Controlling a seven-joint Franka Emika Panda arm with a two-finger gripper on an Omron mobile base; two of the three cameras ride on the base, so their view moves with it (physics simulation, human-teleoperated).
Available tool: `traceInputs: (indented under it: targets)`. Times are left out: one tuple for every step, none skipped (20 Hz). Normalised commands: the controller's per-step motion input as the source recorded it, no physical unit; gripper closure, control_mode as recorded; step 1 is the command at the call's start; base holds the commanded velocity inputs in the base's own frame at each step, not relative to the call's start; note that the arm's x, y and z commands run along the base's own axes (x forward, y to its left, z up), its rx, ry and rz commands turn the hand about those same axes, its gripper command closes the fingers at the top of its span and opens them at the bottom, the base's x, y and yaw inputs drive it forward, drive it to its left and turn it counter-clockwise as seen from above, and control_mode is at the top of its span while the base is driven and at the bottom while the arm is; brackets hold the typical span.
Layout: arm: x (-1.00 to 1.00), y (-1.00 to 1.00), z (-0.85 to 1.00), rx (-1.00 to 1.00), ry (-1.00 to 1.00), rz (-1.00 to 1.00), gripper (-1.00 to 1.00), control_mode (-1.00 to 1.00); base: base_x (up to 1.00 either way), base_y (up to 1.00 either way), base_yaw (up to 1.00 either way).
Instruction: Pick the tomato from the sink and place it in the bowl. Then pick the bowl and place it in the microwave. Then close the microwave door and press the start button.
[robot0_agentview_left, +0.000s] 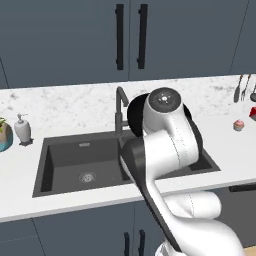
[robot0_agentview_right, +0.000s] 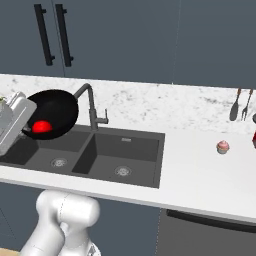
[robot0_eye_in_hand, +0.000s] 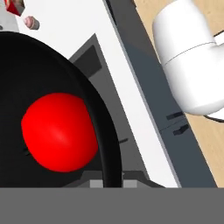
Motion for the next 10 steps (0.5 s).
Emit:
traceInputs:
  targets:
    - [0.11, 0.00, -0.14, 0.00, 0.00, 0.00, 1.00, -1.00, 0.00, 0.00, 0.00]
    - [0.04, 0.00, -0.14, 0.00, 0.00, 0.01, 1.00, -1.00, 0.00, 0.00, 0.00]
    - [0.09, 0.00, -0.16, -0.02, 0.00, 0.01, 1.00, -1.00, 0.00, 0.00, 0.00]
    - [0.00, 0.01, -0.12, -0.04, 0.00, 0.01, 1.00, -1.00, 0.00, 0.00, 0.00]
    - [0.00, 0.21, -0.15, -0.07, 0.00, 0.00, 1.00, -1.00, 0.00, 0.00, 0.00]
    - [0.00, 0.00, 0.00, 0.00, 0.00, 0.00, 1.00, 1.00, 0.00, 0.20, -0.02]
    - [0.00, 0.00, 0.00, 0.00, 0.00, 0.00, 1.00, 1.00, -0.08, 0.10, -0.27]
    - [0.00, 0.00, 0.00, 0.00, 0.00, 0.00, 1.00, 1.00, -0.21, 0.06, -0.44]
    - [0.00, 0.00, 0.00, 0.00, 0.00, 0.00, 1.00, 1.00, -0.17, 0.16, -0.55]
    - [0.00, 0.00, 0.00, 0.00, 0.00, 0.00, 1.00, 1.00, -0.16, 0.20, -0.59]
